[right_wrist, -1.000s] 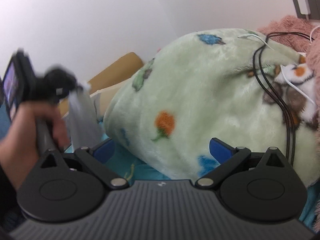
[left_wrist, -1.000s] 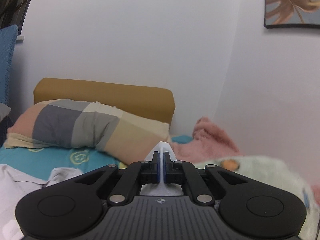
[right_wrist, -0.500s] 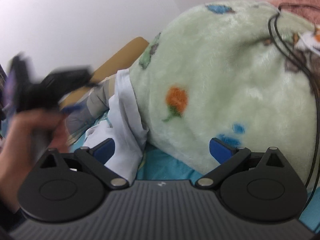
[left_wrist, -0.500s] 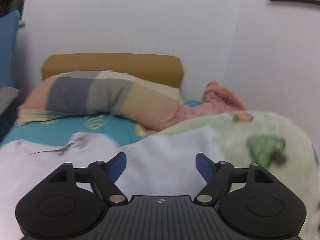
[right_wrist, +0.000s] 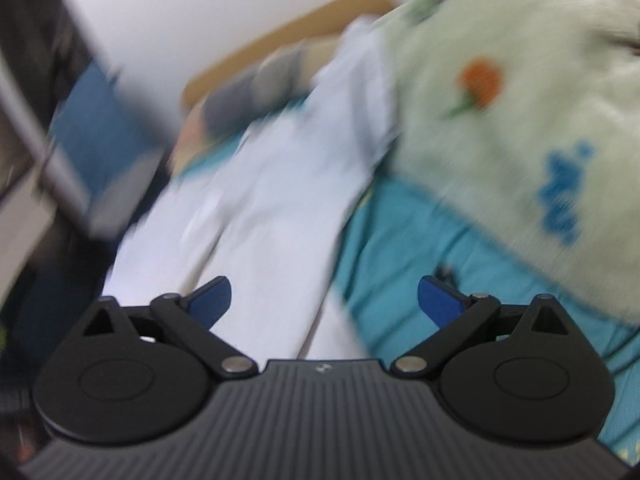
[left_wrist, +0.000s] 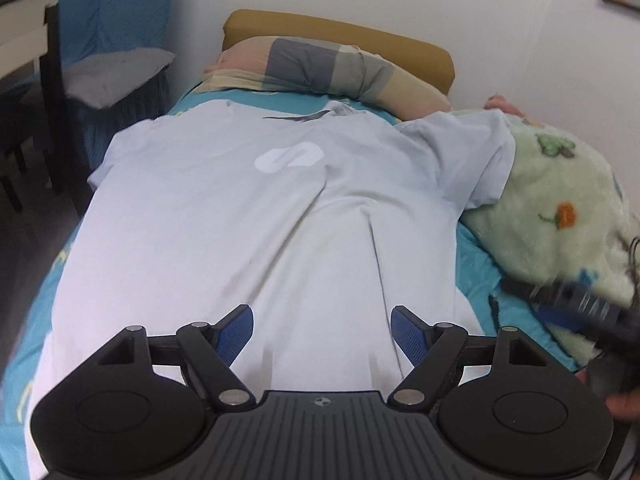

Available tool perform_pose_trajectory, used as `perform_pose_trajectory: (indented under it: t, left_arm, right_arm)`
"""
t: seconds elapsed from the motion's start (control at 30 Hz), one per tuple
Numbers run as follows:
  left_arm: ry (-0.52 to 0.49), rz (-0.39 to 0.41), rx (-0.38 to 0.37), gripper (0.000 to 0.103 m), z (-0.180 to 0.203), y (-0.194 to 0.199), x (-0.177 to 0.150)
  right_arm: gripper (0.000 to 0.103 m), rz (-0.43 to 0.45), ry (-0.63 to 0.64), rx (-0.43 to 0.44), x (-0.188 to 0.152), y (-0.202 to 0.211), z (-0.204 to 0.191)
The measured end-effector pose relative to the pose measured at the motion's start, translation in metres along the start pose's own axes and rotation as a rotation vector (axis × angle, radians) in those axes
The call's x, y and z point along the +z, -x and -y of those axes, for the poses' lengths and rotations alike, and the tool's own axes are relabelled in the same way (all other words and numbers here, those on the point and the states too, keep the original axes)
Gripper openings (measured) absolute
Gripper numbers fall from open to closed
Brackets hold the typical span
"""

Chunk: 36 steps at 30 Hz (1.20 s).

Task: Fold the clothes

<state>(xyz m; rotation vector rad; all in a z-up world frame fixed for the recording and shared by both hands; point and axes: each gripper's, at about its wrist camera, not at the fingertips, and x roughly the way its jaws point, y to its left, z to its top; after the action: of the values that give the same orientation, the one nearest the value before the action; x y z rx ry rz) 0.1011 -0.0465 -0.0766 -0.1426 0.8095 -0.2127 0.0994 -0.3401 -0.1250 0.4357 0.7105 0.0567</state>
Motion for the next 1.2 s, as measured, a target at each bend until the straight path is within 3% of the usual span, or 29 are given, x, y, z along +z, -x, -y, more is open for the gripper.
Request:
perform_pose_trajectory:
  t: [0.07, 0.17, 0.2, 0.33, 0.4, 0.43, 0.47, 0.53, 0.63, 0.83, 1.03, 1.1, 1.17, 1.2]
  left_arm:
    - [0.029, 0.009, -0.012, 0.078, -0.007, 0.005, 0.000]
    - [0.063, 0.017, -0.029, 0.078, -0.015, 0.005, 0.004]
    - [0.077, 0.016, -0.037, 0.078, -0.019, 0.003, 0.006]
    - [0.146, -0.007, -0.080, 0.078, -0.037, -0.005, 0.010]
    - [0.196, -0.029, -0.100, 0.077, -0.049, -0.009, 0.011]
    - [0.222, -0.039, -0.111, 0.076, -0.055, -0.011, 0.011]
    - [0.245, -0.044, -0.120, 0.075, -0.061, -0.010, 0.012]
    - [0.275, -0.048, -0.133, 0.072, -0.071, -0.009, 0.013]
    - [0.278, -0.042, -0.127, 0.072, -0.077, -0.003, 0.014]
    - [0.189, -0.070, -0.095, 0.072, -0.070, 0.002, 0.005]
    - [0.113, -0.041, -0.084, 0.072, -0.061, 0.011, 0.001]
    - [0.108, -0.022, -0.080, 0.072, -0.059, 0.020, 0.001]
    - [0.103, -0.004, -0.076, 0.074, -0.058, 0.030, 0.000]
    - [0.100, 0.005, -0.074, 0.075, -0.058, 0.034, 0.000]
  right_arm:
    - [0.091, -0.099, 0.084, 0.019, -0.013, 0.000, -0.019]
    - [0.076, -0.236, 0.077, 0.064, -0.036, 0.000, -0.035]
    - [0.076, -0.281, 0.092, 0.064, -0.044, -0.002, -0.042]
    - [0.075, -0.420, 0.201, -0.001, -0.069, -0.015, -0.070]
    - [0.074, -0.435, 0.244, -0.061, -0.077, -0.021, -0.077]
    - [0.063, -0.430, 0.264, -0.095, -0.075, -0.019, -0.080]
    - [0.041, -0.424, 0.284, -0.128, -0.074, -0.018, -0.084]
    - [0.013, -0.413, 0.295, -0.177, -0.068, -0.014, -0.086]
    - [0.007, -0.388, 0.228, -0.243, -0.057, -0.005, -0.073]
    - [0.007, -0.317, 0.080, -0.434, -0.045, 0.011, -0.028]
    - [0.011, -0.208, -0.093, -0.361, -0.036, 0.032, -0.018]
    - [0.017, -0.172, -0.150, -0.336, -0.033, 0.038, -0.015]
    - [0.065, -0.133, -0.168, -0.286, -0.029, 0.050, -0.025]
    - [0.075, -0.110, -0.174, -0.264, -0.026, 0.058, -0.030]
